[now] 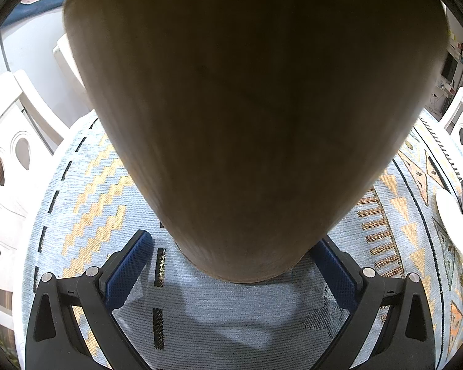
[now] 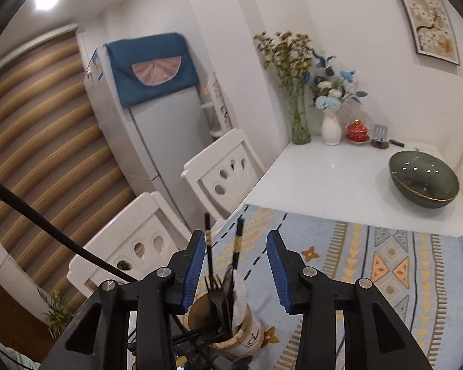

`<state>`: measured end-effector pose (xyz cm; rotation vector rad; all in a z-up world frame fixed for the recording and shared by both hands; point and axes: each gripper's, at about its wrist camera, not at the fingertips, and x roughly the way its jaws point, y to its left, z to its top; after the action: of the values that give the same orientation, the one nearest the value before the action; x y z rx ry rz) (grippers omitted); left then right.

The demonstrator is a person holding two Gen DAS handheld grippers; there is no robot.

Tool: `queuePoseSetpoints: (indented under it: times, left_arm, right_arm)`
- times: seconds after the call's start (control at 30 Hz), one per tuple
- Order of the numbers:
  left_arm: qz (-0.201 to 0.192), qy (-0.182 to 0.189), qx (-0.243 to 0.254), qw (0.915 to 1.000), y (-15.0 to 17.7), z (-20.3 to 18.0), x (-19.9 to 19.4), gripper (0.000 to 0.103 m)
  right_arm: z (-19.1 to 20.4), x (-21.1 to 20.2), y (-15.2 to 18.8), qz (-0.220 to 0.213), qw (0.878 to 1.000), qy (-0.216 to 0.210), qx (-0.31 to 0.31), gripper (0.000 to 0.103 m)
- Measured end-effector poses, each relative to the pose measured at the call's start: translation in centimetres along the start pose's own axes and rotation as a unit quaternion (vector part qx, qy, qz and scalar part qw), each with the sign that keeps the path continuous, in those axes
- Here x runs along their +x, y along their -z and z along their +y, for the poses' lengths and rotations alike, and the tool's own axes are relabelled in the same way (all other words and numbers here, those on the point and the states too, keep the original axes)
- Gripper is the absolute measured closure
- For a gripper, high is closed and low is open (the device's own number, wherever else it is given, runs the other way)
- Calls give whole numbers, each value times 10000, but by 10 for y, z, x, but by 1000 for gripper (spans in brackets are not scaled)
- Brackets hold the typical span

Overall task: Organize utensils
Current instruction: 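Return the right gripper to the utensils and grasp the black spoon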

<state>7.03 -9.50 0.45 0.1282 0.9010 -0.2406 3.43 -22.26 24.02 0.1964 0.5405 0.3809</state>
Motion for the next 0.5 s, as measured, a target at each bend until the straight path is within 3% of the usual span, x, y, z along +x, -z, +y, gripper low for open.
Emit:
queuePoseSetpoints:
  times: [0.07, 0.2, 0.5]
  left_arm:
    - [0, -1, 1, 10000, 0, 0, 0, 1]
    - [0, -1, 1, 10000, 0, 0, 0, 1]
    - [0, -2, 1, 10000, 0, 0, 0, 1]
  right_arm:
    - [-7, -9, -2, -83, 9999, 77, 82, 54]
    - [-18, -24, -6, -118, 9996, 173, 195, 53]
    - [-46, -71, 3, -171, 9959, 853, 246, 53]
